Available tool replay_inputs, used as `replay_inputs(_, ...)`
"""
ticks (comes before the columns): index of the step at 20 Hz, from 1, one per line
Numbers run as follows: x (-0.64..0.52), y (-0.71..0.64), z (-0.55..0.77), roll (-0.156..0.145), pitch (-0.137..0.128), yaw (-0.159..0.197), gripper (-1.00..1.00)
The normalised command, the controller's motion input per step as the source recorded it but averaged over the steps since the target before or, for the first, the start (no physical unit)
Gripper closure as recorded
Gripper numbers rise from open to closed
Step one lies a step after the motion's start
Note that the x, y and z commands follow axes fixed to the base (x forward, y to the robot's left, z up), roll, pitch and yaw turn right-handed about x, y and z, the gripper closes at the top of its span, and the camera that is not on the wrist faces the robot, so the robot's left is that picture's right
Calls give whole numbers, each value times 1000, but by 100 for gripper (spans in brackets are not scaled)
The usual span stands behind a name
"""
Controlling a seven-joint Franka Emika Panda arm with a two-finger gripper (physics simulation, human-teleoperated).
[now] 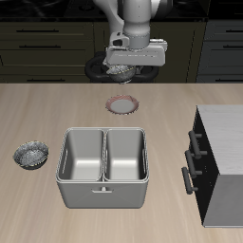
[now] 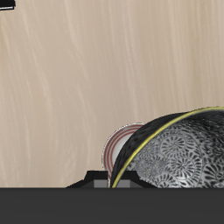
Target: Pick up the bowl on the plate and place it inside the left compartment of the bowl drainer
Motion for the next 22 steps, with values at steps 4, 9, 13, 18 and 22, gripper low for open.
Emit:
replay_inputs(4,63,38,186,10,-43,13,100)
replay_inputs(9,123,20,60,16,3,-1,100)
replay_inputs(13,236,-72,307,-13,-64,18,100)
replay_inputs(18,374,-5,143,8,11,16,100)
replay_inputs(22,426,-145,256,-32,-21,16,100)
